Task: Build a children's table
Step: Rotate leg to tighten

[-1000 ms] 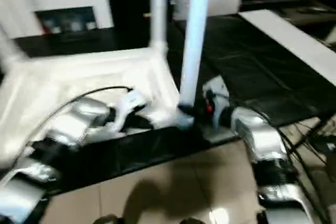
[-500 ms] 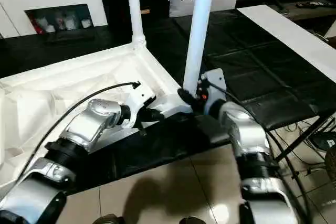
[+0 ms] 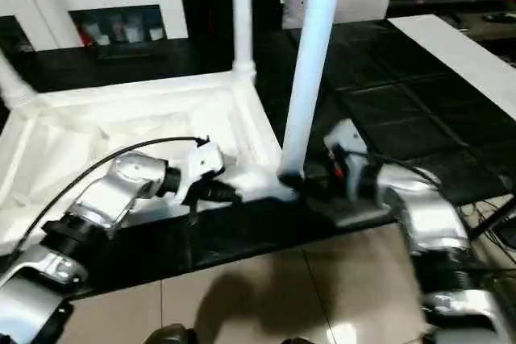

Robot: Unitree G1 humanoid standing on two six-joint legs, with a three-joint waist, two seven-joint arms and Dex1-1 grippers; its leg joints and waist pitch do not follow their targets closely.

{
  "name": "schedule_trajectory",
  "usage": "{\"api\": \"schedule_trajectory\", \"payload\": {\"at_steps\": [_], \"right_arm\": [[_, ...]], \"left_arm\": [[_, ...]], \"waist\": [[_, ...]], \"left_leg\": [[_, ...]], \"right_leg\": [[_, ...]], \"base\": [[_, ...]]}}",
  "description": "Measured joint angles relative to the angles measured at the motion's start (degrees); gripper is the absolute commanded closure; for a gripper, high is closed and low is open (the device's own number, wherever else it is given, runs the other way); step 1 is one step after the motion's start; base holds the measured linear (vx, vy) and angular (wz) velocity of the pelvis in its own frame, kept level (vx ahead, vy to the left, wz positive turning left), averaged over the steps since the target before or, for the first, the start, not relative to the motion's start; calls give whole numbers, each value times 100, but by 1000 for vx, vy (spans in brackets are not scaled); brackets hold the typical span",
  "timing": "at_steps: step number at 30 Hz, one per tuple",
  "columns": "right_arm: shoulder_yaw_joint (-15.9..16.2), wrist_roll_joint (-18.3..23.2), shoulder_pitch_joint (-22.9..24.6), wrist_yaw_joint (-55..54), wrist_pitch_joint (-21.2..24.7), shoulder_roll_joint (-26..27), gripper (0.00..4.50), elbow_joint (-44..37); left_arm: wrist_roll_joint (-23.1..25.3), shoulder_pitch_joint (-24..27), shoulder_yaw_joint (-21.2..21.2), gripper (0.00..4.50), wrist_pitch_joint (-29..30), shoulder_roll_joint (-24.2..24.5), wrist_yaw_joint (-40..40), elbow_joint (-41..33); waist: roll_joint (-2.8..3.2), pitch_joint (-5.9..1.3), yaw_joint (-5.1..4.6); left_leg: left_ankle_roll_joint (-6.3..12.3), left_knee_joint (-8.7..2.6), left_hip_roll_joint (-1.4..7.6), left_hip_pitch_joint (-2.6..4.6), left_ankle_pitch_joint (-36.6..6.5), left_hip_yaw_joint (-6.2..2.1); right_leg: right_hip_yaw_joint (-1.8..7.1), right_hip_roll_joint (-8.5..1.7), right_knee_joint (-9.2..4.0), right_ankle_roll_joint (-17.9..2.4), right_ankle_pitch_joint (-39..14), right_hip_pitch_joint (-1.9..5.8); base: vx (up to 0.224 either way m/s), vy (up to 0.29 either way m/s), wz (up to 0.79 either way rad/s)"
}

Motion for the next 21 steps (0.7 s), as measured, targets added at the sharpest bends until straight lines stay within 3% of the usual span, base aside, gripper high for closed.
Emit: {"api": "schedule_trajectory", "payload": {"at_steps": [6, 16, 21], "right_arm": [[299, 38, -13, 742, -170, -215, 109, -54], [575, 45, -41, 1250, -298, -222, 209, -17], [607, 115, -40, 1372, -237, -222, 229, -18]], "left_arm": [[-14, 1, -197, 450, -386, 243, -747, -3], [-14, 4, -321, 450, -675, 368, -1082, -32], [-18, 4, -312, 450, -715, 382, -1164, -25]], "waist": [[-1, -1, 104], [-3, -2, 98], [-3, -2, 102]], "left_leg": [[0, 7, 1, 4, 0, 0], [0, 14, 3, 6, 0, -1], [0, 14, 3, 6, 0, -1]], "right_leg": [[0, -1, 2, -1, 0, 7], [0, -1, 6, -1, 1, 12], [0, -1, 6, -1, 1, 12]], "base": [[0, 0, 0], [0, 0, 0], [0, 0, 0]]}}
